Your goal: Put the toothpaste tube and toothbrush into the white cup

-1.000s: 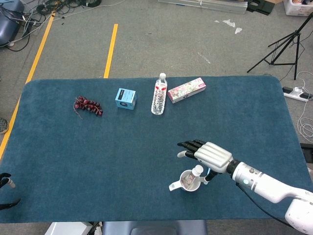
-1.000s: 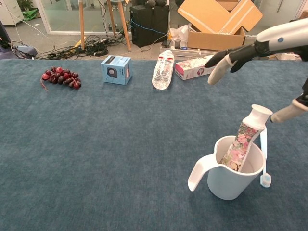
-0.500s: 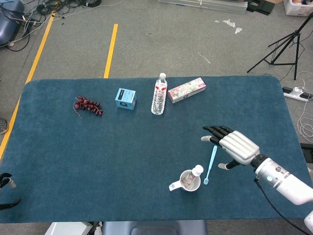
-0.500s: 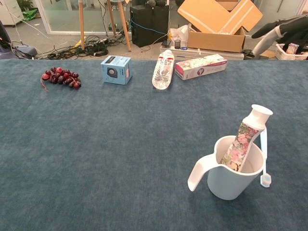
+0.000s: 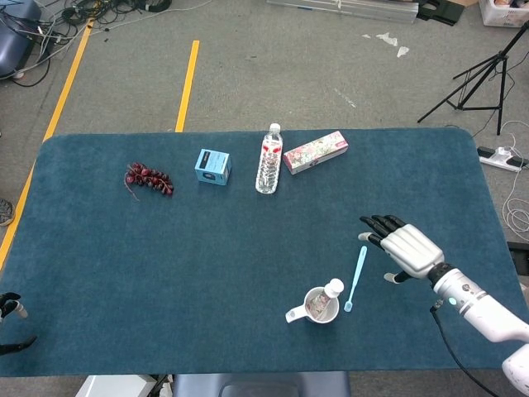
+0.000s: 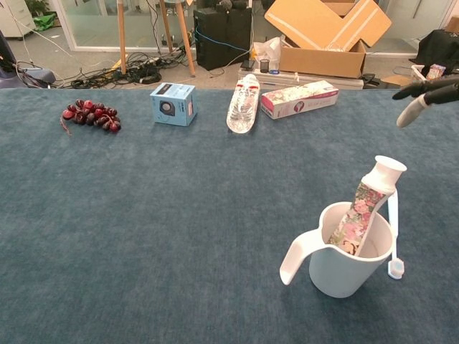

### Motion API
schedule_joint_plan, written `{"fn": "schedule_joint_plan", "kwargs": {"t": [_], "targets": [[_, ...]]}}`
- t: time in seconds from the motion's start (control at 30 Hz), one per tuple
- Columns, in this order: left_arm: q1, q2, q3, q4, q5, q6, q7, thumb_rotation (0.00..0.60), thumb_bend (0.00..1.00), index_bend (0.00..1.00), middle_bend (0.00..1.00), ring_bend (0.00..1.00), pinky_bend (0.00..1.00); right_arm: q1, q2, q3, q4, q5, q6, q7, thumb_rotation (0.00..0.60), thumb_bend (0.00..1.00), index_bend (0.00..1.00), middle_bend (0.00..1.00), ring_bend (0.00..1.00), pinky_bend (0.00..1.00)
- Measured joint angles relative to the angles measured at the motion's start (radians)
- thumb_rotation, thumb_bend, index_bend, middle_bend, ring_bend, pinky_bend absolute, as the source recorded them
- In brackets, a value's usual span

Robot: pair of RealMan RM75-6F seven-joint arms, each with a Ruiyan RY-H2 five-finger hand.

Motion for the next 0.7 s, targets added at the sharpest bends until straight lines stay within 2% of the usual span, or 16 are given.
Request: {"fn": "schedule_joint_plan", "kwargs": {"t": [0.1, 0.2, 0.27, 0.33, 0.4, 0.47, 0.6, 0.7], "targets": [[0.0, 0.0, 0.0, 0.001, -0.001, -0.001, -0.001, 0.6, 0.0, 0.49, 0.27, 0.21, 0.29, 0.003, -0.039, -0.004, 0.035, 0.012, -0.032, -0.029, 0.6, 0.18, 0.24, 0.0, 0.0, 0.12], [0.0, 0.0, 0.0, 0.002, -0.001, -0.002, -0.003, 0.6, 0.0, 0.49, 0.27, 0.21, 0.29, 0.01, -0.071, -0.006, 0.065, 0.025, -0.058, -0.051, 0.6, 0.3, 0.24, 0.0, 0.0, 0.12], [-0.001, 0.0, 0.0, 0.003, -0.001, -0.003, -0.004, 0.6, 0.0, 0.49, 0.27, 0.21, 0.29, 0.013, -0.086, -0.005, 0.082, 0.032, -0.066, -0.077, 0.6, 0.36, 0.24, 0.06, 0.01, 0.18], [-0.001, 0.0, 0.0, 0.003, -0.002, -0.004, -0.005, 0.6, 0.0, 0.49, 0.27, 0.21, 0.29, 0.014, -0.099, -0.003, 0.091, 0.039, -0.069, -0.108, 0.6, 0.4, 0.24, 0.2, 0.11, 0.33], [-0.001, 0.0, 0.001, 0.003, -0.001, -0.004, -0.004, 0.6, 0.0, 0.49, 0.27, 0.21, 0.29, 0.015, -0.112, 0.0, 0.099, 0.051, -0.072, -0.153, 0.6, 0.45, 0.24, 0.43, 0.33, 0.56], [-0.001, -0.001, 0.001, 0.004, -0.001, -0.005, -0.004, 0.6, 0.0, 0.49, 0.27, 0.21, 0.29, 0.017, -0.125, 0.004, 0.101, 0.072, -0.079, -0.201, 0.6, 0.51, 0.24, 0.6, 0.5, 0.69], [-0.001, -0.002, 0.002, 0.005, -0.001, -0.006, -0.003, 0.6, 0.0, 0.49, 0.27, 0.21, 0.29, 0.028, -0.141, 0.012, 0.091, 0.136, -0.116, -0.273, 0.6, 0.61, 0.26, 0.8, 0.69, 0.81], [-0.001, -0.003, 0.002, 0.005, -0.002, -0.007, -0.001, 0.6, 0.0, 0.49, 0.27, 0.21, 0.29, 0.036, -0.154, 0.017, 0.088, 0.178, -0.137, -0.312, 0.6, 0.67, 0.28, 0.87, 0.75, 0.84]]}}
